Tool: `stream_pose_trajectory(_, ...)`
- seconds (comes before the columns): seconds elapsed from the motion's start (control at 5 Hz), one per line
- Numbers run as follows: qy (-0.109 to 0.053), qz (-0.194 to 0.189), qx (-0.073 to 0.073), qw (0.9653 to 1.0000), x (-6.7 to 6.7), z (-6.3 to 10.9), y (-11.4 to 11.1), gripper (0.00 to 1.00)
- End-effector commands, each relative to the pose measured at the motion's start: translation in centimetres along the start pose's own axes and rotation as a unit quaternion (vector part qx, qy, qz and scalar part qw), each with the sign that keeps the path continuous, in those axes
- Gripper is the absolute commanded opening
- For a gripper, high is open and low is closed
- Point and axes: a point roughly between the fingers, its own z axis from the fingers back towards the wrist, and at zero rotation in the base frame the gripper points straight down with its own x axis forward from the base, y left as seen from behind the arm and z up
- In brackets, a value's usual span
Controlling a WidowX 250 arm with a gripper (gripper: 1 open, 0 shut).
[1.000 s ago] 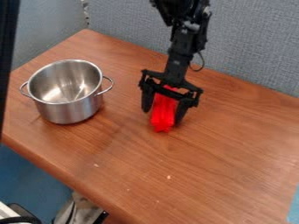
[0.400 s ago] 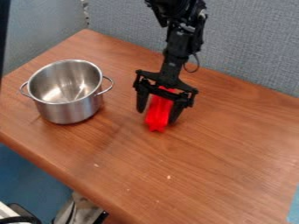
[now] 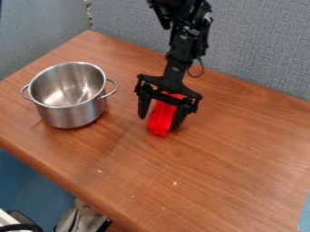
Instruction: Move the red object from the metal pot to the table
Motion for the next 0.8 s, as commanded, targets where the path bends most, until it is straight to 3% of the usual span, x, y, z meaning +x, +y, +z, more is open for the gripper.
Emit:
stream_pose_trajectory(0.0, 0.014, 0.056, -0.023, 0.9981, 0.2, -0.2, 1.8, 1.00)
stream_pose_trajectory(0.2, 0.028, 0.095, -0.044, 0.9941, 0.5, -0.5, 2.7, 1.00)
stream_pose_trajectory(0.6, 0.019, 0.128, -0.079, 0.9884, -1.0, -0.2, 3.1, 1.00)
